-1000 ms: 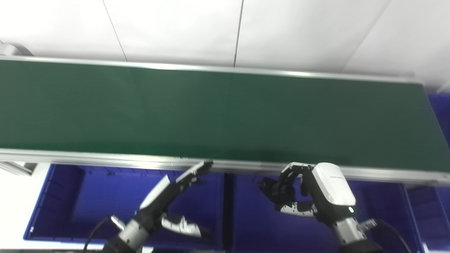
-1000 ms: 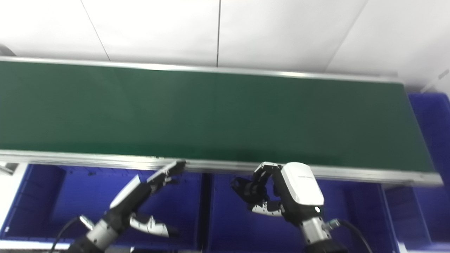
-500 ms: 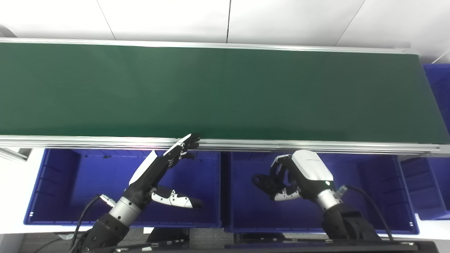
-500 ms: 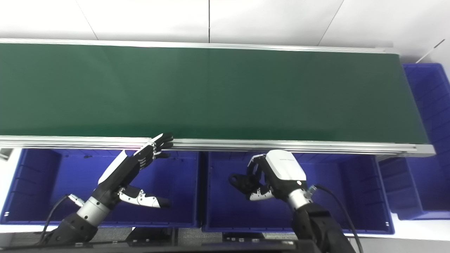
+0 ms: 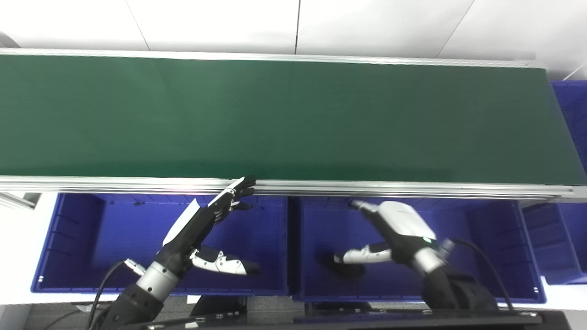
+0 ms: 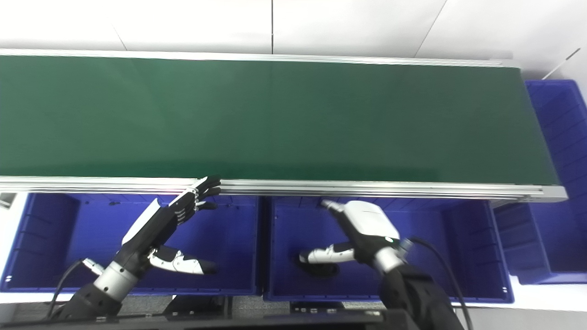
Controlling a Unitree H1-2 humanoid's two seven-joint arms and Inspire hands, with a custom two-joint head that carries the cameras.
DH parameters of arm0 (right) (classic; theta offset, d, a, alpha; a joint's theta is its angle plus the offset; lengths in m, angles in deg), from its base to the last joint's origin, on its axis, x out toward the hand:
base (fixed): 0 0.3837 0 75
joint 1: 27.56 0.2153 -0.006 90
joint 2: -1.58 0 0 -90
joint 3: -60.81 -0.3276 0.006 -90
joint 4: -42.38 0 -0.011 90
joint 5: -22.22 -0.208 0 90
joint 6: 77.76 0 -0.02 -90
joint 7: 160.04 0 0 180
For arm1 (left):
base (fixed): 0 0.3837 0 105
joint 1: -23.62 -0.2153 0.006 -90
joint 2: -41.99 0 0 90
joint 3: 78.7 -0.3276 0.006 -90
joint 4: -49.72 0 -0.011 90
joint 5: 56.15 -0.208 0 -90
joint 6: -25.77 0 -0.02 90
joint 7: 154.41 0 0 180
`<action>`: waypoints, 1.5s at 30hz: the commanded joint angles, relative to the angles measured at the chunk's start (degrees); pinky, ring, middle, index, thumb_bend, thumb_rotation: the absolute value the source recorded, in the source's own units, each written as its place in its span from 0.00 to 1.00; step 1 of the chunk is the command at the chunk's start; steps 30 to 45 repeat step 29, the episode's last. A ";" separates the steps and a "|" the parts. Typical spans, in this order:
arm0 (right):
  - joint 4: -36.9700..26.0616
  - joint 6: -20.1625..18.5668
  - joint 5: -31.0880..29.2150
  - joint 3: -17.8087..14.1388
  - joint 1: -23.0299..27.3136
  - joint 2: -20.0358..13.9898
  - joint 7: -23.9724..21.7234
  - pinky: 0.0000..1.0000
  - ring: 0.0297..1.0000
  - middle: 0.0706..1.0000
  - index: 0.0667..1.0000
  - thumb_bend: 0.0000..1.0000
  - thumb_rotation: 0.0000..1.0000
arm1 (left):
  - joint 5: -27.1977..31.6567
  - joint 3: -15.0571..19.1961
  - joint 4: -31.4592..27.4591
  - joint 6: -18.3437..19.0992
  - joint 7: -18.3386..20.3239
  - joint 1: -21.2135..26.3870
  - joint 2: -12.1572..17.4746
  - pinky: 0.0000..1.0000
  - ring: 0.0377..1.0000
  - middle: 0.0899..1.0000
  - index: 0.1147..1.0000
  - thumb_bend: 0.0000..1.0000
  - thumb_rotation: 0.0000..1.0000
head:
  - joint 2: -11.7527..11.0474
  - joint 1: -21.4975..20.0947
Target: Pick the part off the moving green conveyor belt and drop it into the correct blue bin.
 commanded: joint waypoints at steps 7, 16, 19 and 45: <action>-2.65 22.35 -21.56 0.28 -7.59 4.46 12.88 0.71 0.78 0.80 0.82 0.79 0.62 | 0.54 0.33 1.18 -4.61 0.31 0.04 1.19 0.79 0.90 0.94 0.95 0.88 0.24 | -1.59 0.91; 2.75 24.56 -22.92 1.71 -5.48 4.62 11.34 0.75 0.81 0.85 0.89 0.89 0.52 | -1.28 0.40 3.31 -6.84 -0.32 0.32 1.08 0.80 0.91 0.94 0.95 0.89 0.27 | -3.34 3.07; 3.48 22.93 -23.78 2.08 -4.77 3.75 9.30 0.77 0.84 0.88 0.93 0.90 0.47 | -1.69 0.38 4.28 -7.77 -0.48 0.63 0.78 0.80 0.91 0.94 0.95 0.89 0.28 | -3.97 3.82; 5.92 21.83 -20.18 -1.73 -4.97 6.37 12.87 0.78 0.90 0.97 0.96 0.93 0.39 | -2.15 0.52 6.11 -8.17 -0.78 1.49 0.19 0.84 0.92 0.94 0.94 0.89 0.27 | -4.97 3.20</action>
